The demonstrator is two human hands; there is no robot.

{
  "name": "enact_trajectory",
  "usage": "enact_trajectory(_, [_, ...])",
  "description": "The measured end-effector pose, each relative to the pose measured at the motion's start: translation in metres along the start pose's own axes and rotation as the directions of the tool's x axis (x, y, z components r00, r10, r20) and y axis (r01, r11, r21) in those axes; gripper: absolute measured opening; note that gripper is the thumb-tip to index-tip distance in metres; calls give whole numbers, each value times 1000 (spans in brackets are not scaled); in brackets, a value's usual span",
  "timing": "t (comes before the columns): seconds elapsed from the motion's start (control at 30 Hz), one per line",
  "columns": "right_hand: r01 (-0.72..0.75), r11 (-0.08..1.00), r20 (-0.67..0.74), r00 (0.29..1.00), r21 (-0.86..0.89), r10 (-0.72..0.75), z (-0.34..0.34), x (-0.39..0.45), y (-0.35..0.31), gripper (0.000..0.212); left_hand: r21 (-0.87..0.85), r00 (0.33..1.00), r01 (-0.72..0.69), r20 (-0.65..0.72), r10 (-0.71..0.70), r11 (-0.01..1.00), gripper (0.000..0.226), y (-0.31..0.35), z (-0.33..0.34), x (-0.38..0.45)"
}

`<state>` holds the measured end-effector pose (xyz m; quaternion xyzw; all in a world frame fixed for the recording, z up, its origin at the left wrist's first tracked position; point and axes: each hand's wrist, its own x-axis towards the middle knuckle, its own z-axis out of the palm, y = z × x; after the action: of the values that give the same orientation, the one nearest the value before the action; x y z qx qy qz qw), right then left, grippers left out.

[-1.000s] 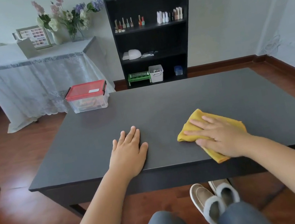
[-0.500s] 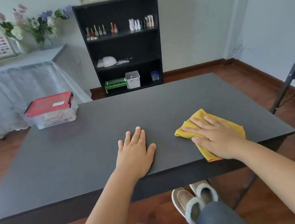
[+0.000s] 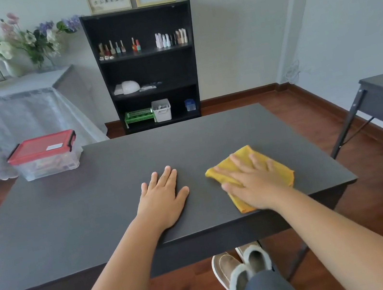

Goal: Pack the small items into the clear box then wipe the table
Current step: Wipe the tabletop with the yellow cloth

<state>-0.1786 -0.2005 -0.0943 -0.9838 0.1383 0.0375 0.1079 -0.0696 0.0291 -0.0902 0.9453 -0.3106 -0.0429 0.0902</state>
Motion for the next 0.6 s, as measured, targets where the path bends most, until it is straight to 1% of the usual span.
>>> enact_trajectory(0.07, [105,994,-8,994,15,-105,-3,-8,17,41,-5,1000,-7,-3,7,1000,68,-4,0,4])
enact_trajectory(0.1, [101,995,-11,995,18,-101,-8,-8,32,39,-7,1000,-8,-1,8,1000,68,-7,-1,6])
enact_trajectory(0.13, [49,999,-13,999,9,-49,-14,-3,50,39,-9,1000,-7,0,7,1000,69,-9,-2,8])
enact_trajectory(0.2, [-167,986,-10,986,-9,167,-26,13,78,48,-14,1000,-1,0,1,1000,70,-11,-3,11])
enact_trajectory(0.27, [-367,930,-16,930,-3,367,-32,35,84,59,-17,1000,5,-8,-5,1000,71,-13,-3,16])
enact_trajectory(0.33, [-470,882,-14,882,28,471,-31,58,67,67,-22,1000,8,-19,-8,1000,72,-16,-2,18])
enact_trajectory(0.37, [-483,875,-11,875,43,483,-31,70,54,69,-27,1000,8,-28,-9,1000,72,-18,-1,19])
enact_trajectory(0.4, [-466,884,-9,884,49,467,-30,82,39,69,-34,999,11,-37,-12,999,72,-19,1,19])
enact_trajectory(0.47, [-364,931,-1,931,40,364,-28,100,4,66,-47,998,23,-53,-25,999,70,-22,1,21])
enact_trajectory(0.53, [-196,980,18,980,25,196,-20,109,-35,60,-44,997,44,-63,-47,998,68,-25,0,24])
enact_trajectory(0.6, [22,1000,36,999,-3,-22,-3,104,-66,54,-36,997,57,-58,-59,998,69,-29,-1,28])
